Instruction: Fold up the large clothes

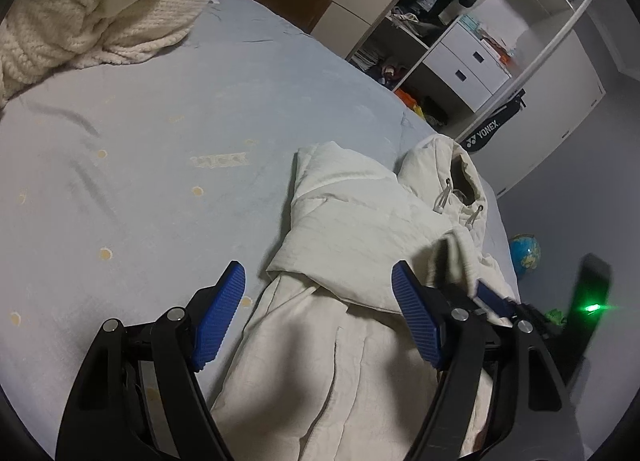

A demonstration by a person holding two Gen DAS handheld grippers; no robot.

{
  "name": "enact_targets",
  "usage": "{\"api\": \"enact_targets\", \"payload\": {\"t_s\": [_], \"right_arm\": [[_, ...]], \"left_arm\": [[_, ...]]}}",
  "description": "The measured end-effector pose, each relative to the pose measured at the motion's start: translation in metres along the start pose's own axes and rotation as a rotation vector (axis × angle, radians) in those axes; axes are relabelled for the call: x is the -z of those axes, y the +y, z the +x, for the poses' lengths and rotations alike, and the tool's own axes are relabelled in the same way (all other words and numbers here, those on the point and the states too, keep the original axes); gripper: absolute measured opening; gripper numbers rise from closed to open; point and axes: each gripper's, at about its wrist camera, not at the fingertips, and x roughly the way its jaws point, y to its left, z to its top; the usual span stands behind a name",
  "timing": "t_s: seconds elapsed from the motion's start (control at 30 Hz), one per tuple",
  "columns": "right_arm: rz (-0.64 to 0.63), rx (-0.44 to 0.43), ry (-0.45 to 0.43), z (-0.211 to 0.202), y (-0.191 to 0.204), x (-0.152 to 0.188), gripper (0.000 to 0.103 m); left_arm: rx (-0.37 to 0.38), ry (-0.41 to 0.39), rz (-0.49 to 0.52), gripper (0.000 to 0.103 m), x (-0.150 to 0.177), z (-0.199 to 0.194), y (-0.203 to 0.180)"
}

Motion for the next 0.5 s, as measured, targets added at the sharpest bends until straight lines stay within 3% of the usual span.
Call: {"api": "enact_targets", "payload": {"t_s": [0.13, 0.3, 0.5], "right_arm": [[0.113, -0.014, -0.064, -0.026, -0.042, -0.008, 0.030], [0.351, -0.045, -0.111, -0.051, -0.123, -0.009, 0.027], [0.611, -0.010, -0.098, -0.060, -0.224, 0.020, 0.027]], "left_arm": [[-0.001, 0.001, -0.001, 0.072, 0.001, 0.001, 0.001], [-0.001, 0.004, 0.023, 0.072, 0.002, 0.002, -0.003], [-0.005, 0.006, 0.084, 0.072, 0.005, 0.003, -0.014]]}}
